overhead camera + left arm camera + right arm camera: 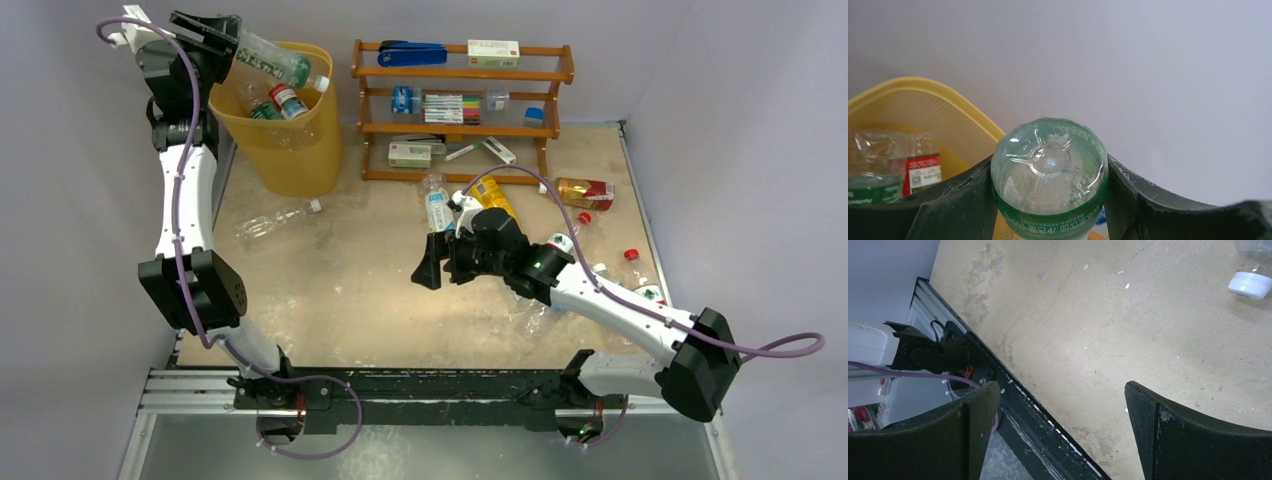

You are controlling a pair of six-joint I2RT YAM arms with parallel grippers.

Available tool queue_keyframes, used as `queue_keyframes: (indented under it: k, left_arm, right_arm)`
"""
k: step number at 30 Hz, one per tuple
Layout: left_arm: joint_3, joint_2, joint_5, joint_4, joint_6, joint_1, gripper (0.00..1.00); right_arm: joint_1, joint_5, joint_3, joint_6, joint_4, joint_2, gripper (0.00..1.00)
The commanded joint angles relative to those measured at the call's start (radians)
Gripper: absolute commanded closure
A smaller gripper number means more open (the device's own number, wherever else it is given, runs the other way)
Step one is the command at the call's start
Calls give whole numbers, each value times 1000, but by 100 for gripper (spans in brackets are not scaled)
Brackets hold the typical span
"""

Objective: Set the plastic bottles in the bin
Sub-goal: Place the plastic bottle in the trash bin.

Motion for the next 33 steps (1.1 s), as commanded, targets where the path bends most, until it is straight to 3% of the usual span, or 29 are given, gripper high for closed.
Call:
queue_keyframes:
  k: [1, 9, 15, 18, 21, 27, 33]
  left_arm:
    - [-58, -74, -202, 188, 70, -2, 50]
    - [-143, -45, -360, 321, 125, -1, 49]
    - [-55, 62, -360, 324, 155, -12, 45]
    - [113, 157, -314, 167, 223, -42, 22]
    - [393, 301, -307, -135, 328, -92, 19]
    - [237, 184, -367, -107, 331, -100, 18]
    - [233, 82, -336, -206, 290, -77, 17]
  right_arm:
    - [-2, -23, -17, 16, 59, 11, 2]
    - [-3, -38, 3, 1, 64, 58, 2]
    - [-4, -51, -3, 4, 90, 89, 2]
    - [-3, -56, -1, 5, 96, 103, 2]
    - [-3, -62, 6, 4, 96, 113, 2]
    - [-3, -55, 7, 3, 81, 99, 2]
    - [-3, -44, 3, 4, 77, 84, 2]
